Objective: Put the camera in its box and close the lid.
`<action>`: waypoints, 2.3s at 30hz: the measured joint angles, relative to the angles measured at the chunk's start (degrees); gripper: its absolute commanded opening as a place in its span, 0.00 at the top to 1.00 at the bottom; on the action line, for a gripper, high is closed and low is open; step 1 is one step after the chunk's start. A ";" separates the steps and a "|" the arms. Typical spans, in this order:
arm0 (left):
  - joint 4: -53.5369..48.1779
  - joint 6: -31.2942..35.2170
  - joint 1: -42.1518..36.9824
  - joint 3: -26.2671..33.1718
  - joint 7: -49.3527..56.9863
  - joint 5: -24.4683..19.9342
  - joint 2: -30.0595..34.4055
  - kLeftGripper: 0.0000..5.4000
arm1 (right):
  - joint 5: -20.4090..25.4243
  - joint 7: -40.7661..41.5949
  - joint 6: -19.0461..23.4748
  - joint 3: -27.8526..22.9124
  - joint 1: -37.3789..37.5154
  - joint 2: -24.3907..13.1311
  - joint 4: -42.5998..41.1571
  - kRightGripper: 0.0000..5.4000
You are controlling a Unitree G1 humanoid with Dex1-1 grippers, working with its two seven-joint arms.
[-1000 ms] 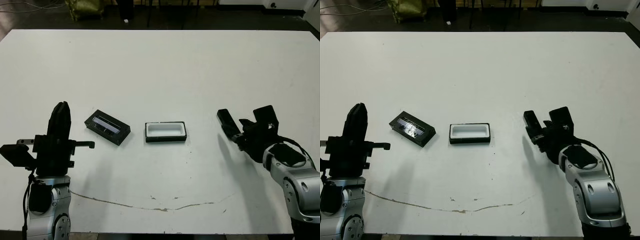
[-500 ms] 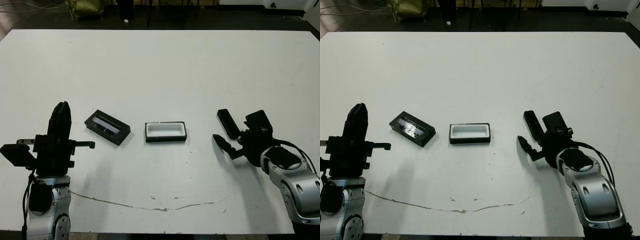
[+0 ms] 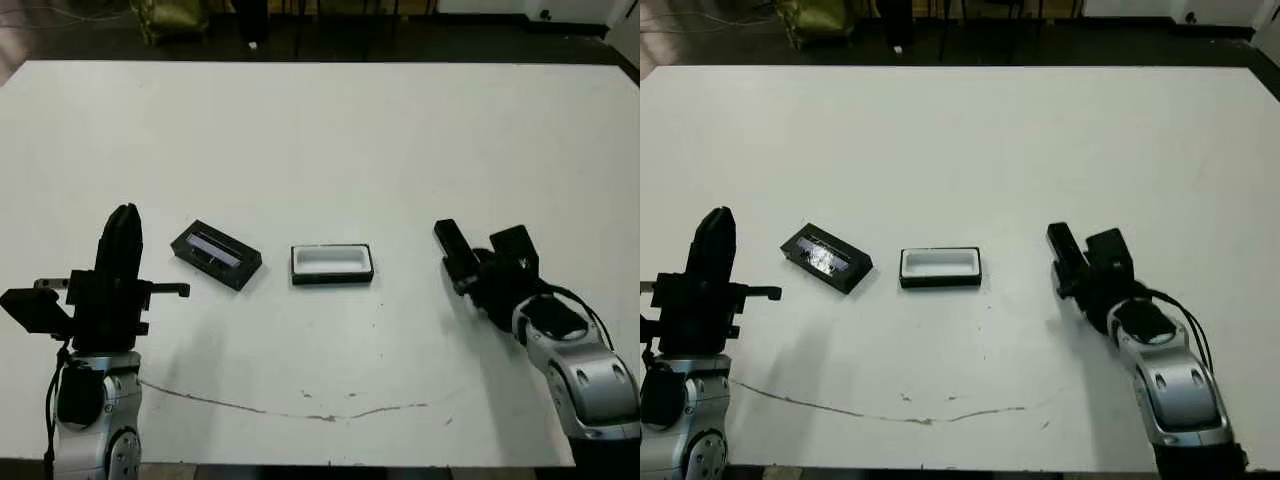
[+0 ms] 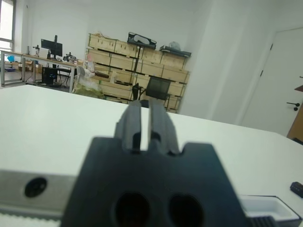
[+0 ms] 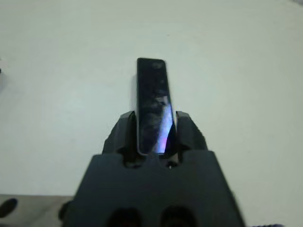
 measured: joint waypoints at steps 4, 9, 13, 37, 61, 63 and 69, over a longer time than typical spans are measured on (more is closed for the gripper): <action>0.00 0.01 -0.01 0.00 -0.06 -0.20 0.00 1.00 | 0.04 -0.51 1.09 -0.15 2.41 0.54 -4.22 0.93; 0.01 0.00 -0.03 0.01 -0.32 -0.34 0.00 1.00 | -0.07 -0.23 -4.57 -0.31 3.96 0.65 -2.75 0.93; -0.04 0.07 -0.01 0.00 -0.05 -0.08 0.00 1.00 | -0.44 -1.21 -5.35 -0.37 4.03 1.15 -2.57 0.93; 1.65 -2.69 -0.39 -0.17 -0.93 1.15 -0.01 1.00 | 16.18 24.03 -3.52 -7.40 -17.08 -8.53 2.88 0.94; 5.48 -7.38 -1.06 -0.16 -2.99 2.36 0.02 1.00 | 3.02 52.45 -24.64 13.18 -40.08 -6.44 32.92 0.94; 5.42 -7.36 -1.03 -0.17 -2.89 2.32 0.01 1.00 | 2.99 52.90 -23.03 13.96 -40.08 -6.09 31.51 0.94; 5.01 -7.14 -0.66 -0.34 -2.67 1.92 -0.04 1.00 | 3.16 53.02 -17.95 15.40 -39.49 -5.49 25.59 0.94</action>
